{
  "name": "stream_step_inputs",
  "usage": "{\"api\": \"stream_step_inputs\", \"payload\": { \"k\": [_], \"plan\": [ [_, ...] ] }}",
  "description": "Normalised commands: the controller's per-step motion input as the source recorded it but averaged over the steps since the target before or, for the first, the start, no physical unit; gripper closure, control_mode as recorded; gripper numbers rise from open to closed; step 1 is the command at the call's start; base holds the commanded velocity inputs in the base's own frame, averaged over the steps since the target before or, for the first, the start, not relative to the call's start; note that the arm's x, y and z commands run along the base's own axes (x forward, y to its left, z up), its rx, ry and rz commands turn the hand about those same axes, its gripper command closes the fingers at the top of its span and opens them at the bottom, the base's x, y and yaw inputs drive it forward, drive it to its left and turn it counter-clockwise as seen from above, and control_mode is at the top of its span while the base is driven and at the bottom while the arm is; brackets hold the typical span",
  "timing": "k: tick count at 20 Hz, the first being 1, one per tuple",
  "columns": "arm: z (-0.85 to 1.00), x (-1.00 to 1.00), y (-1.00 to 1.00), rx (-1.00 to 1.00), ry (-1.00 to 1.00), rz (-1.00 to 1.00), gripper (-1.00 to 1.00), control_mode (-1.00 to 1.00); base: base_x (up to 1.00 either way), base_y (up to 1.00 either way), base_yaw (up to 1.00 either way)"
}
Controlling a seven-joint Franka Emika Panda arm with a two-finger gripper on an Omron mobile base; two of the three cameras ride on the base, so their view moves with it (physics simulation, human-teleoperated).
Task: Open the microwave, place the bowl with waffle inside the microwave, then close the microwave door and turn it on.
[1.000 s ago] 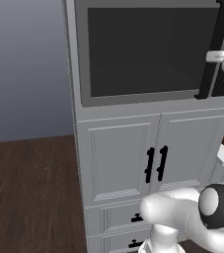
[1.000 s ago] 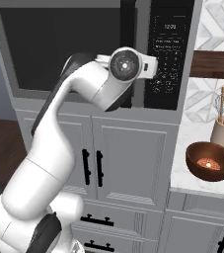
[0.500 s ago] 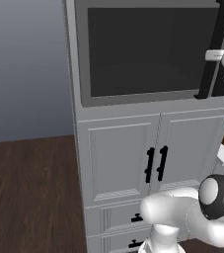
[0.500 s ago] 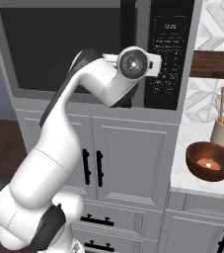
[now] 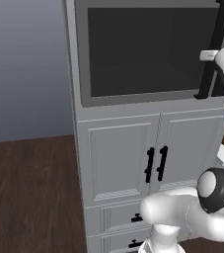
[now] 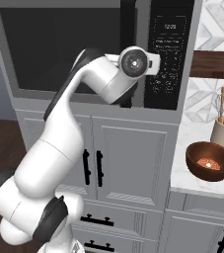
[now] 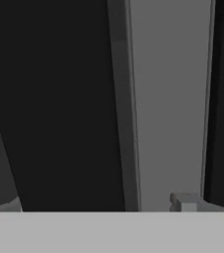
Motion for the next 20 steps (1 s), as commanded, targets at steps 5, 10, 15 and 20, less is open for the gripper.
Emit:
{"api": "stream_step_inputs", "payload": {
  "k": [5,10,15,20],
  "plan": [
    [-0.01,0.37,0.16,0.0,0.03,0.0,1.0,-1.0,0.0,0.0,0.0],
    [0.0,0.07,0.1,0.0,0.01,-0.01,1.0,-1.0,0.0,0.0,0.0],
    [0.01,-0.69,0.16,0.0,0.0,-0.2,1.0,-1.0,0.0,0.0,0.0],
    [0.01,-1.0,0.0,0.0,0.0,-0.39,1.0,-1.0,0.0,0.0,0.0]
  ]
}}
